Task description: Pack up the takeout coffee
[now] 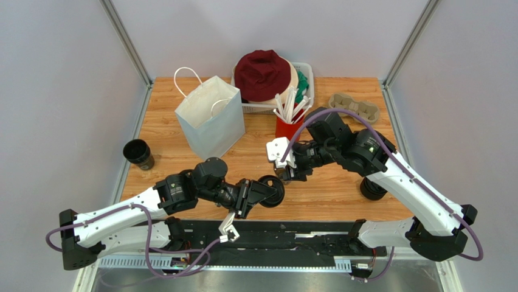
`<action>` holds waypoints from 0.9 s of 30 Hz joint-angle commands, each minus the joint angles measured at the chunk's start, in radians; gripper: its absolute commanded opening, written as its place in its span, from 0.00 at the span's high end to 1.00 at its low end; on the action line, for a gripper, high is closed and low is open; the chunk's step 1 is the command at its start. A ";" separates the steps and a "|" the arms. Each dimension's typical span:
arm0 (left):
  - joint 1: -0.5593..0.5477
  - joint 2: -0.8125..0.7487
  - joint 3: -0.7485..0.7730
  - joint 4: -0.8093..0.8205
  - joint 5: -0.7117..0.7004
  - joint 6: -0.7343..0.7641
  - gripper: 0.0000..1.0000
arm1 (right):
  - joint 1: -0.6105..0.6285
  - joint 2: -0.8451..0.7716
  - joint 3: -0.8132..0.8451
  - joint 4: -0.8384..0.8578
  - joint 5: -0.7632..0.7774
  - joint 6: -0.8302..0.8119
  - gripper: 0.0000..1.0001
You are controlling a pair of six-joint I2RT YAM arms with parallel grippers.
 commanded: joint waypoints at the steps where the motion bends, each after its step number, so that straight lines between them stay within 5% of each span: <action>1: -0.003 0.010 0.000 0.036 0.061 0.317 1.00 | 0.030 -0.001 -0.017 0.056 -0.017 0.041 0.49; 17: -0.011 0.016 -0.005 0.061 0.073 0.304 1.00 | 0.123 0.015 -0.098 0.135 0.072 0.087 0.59; 23: -0.014 0.019 -0.008 0.073 0.074 0.300 1.00 | 0.128 0.022 -0.105 0.148 0.101 0.089 0.69; 27: -0.016 0.018 -0.014 0.089 0.070 0.295 0.99 | 0.128 0.024 -0.105 0.138 0.101 0.089 0.92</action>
